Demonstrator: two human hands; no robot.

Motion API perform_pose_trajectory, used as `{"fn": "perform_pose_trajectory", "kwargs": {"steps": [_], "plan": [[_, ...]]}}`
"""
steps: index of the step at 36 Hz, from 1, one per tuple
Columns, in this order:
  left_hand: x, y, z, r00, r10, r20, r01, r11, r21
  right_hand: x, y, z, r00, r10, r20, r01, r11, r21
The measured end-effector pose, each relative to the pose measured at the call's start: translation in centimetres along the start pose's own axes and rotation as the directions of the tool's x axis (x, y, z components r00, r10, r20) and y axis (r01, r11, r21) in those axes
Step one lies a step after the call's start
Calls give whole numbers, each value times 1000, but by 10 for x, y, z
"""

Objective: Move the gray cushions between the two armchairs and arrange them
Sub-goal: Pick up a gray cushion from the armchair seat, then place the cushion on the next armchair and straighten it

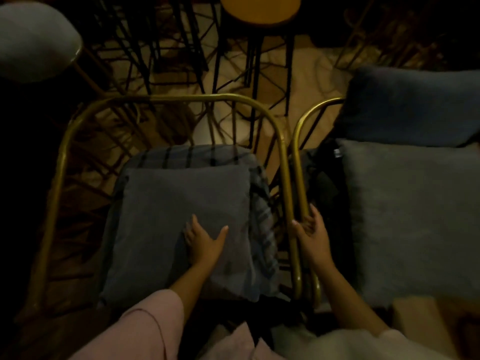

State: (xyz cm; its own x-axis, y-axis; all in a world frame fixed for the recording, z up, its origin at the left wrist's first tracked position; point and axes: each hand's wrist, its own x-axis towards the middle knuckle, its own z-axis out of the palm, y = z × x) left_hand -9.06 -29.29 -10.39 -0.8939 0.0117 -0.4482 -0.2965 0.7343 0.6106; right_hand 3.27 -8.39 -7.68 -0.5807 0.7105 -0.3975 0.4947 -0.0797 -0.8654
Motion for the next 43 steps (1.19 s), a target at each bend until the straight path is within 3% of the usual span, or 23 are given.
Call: {"fn": "perform_pose_trajectory", "kwargs": {"steps": [7, 10, 13, 17, 21, 26, 29, 31, 35, 43], "plan": [[-53, 119, 91, 912, 324, 253, -308, 946, -100, 22, 10, -168, 923, -131, -361, 104, 990, -95], [-76, 158, 131, 845, 427, 322, -412, 904, -118, 33, 24, -238, 918, -89, -387, 40, 990, -134], [-93, 189, 167, 801, 430, 417, -437, 895, -85, 47, 38, -297, 921, -77, -382, -22, 968, -250], [-106, 224, 209, 803, 260, 536, -236, 965, -116, 78, 51, -357, 913, -106, -395, -76, 905, -419], [-113, 250, 244, 806, 106, 582, 83, 954, -288, 115, 55, -413, 896, 49, -442, -240, 890, -388], [-117, 263, 269, 833, 21, 553, 263, 865, -428, 134, 45, -450, 901, 293, -320, -338, 936, -96], [-111, 267, 268, 779, -94, 621, 426, 805, -412, 138, 43, -459, 925, 316, -210, -335, 941, -58], [-104, 268, 264, 714, -90, 694, 504, 754, -421, 143, 43, -465, 928, 335, -165, -349, 935, -63], [-98, 268, 252, 690, -39, 723, 484, 767, -421, 148, 43, -482, 905, 422, -56, -423, 906, 0], [-71, 283, 169, 868, -22, 496, 311, 803, -509, 126, 27, -433, 967, 236, 99, -254, 927, 274]]}}
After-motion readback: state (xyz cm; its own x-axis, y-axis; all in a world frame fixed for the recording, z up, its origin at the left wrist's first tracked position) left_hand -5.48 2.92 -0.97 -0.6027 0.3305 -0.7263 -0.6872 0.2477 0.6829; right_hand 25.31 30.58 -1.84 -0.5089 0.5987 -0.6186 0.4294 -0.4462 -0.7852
